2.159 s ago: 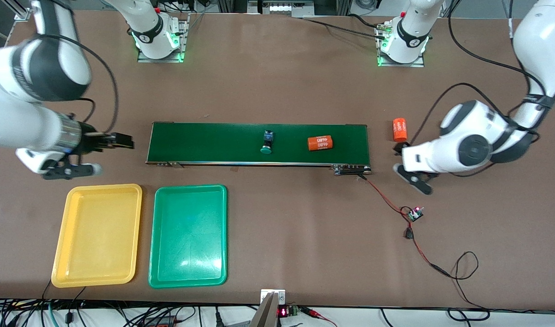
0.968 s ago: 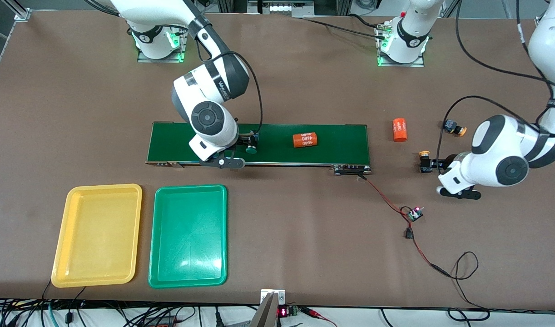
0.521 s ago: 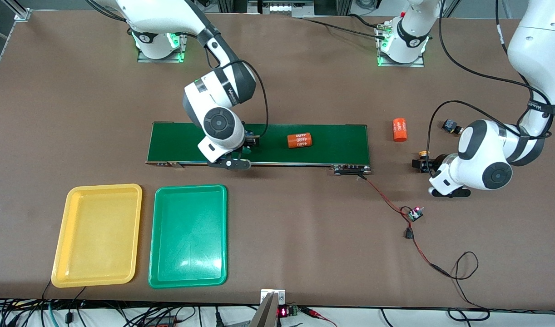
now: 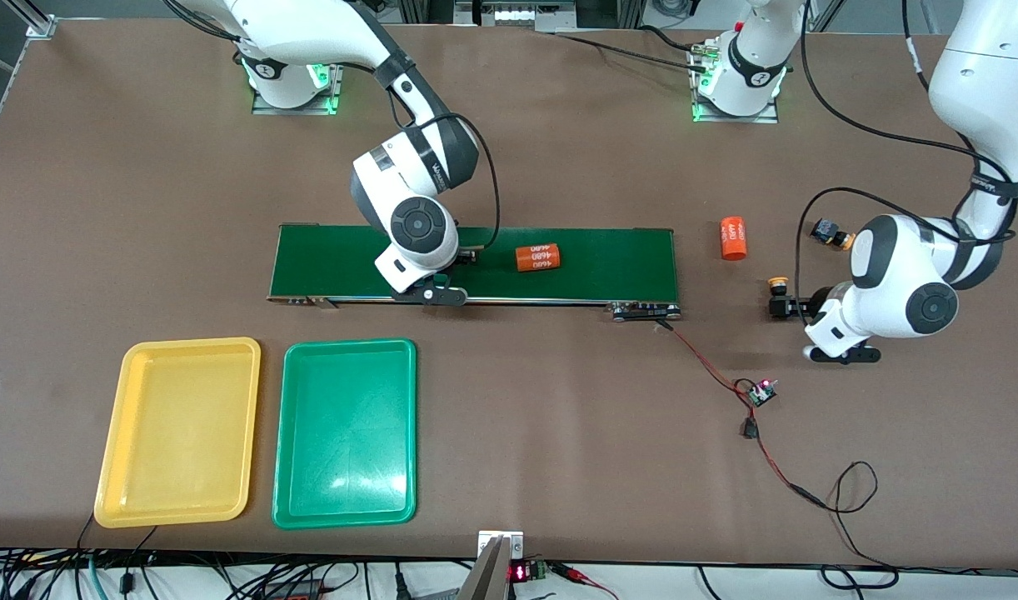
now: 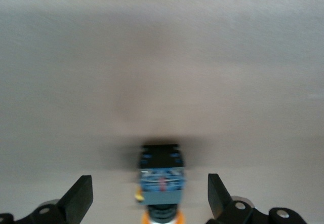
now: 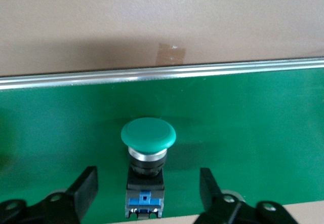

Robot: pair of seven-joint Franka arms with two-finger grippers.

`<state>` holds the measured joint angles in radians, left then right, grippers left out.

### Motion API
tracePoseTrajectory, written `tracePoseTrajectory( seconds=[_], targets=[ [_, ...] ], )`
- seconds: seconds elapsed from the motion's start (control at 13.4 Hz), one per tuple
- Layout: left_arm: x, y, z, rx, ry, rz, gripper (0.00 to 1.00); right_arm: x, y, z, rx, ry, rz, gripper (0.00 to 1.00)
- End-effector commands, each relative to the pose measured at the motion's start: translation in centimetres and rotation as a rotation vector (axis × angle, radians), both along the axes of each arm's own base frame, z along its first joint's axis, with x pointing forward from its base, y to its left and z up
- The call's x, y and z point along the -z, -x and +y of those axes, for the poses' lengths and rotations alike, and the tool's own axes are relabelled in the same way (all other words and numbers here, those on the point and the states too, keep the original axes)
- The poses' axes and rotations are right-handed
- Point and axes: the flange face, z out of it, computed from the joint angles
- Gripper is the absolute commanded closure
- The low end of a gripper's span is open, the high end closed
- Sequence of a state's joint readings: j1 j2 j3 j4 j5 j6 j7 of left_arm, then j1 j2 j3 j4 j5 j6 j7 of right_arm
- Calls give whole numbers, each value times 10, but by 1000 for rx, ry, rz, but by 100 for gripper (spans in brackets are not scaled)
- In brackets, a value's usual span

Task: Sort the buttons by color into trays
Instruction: 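Grasp the green button with the right gripper while the left gripper grasps yellow button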

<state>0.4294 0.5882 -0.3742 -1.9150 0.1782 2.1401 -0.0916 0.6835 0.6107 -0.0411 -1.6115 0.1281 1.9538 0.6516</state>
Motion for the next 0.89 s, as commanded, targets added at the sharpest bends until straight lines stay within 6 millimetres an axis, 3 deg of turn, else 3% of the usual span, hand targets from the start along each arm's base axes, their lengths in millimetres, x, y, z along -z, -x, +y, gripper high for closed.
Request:
tracePoseTrajectory(
  seconds=[0.0, 0.07, 0.22, 0.3, 0.37, 0.45, 0.67, 0.82],
  targets=[
    [-3, 10, -5, -16, 32, -2, 2, 3, 9, -4, 9, 10, 1, 53],
    [2, 12, -6, -14, 34, 1, 9, 3, 9, -4, 9, 10, 1, 62],
    [10, 20, -11, -7, 35, 11, 38, -3, 6, -4, 21, -1, 0, 93],
    [7, 20, -11, -7, 33, 12, 54, -9, -2, -9, 45, -10, -4, 100],
    [5, 19, -10, -8, 29, 8, 69, -16, -8, -14, 55, -14, -16, 100],
    [1, 16, -9, -2, 22, -2, 78, -27, -15, -13, 54, -28, -37, 100],
    [-36, 2, -24, 22, -4, -55, 83, -66, -64, -45, 117, -64, -120, 100],
    [-60, -8, -61, 62, -8, -56, 83, -71, -97, -89, 155, -84, -148, 100]
  ],
)
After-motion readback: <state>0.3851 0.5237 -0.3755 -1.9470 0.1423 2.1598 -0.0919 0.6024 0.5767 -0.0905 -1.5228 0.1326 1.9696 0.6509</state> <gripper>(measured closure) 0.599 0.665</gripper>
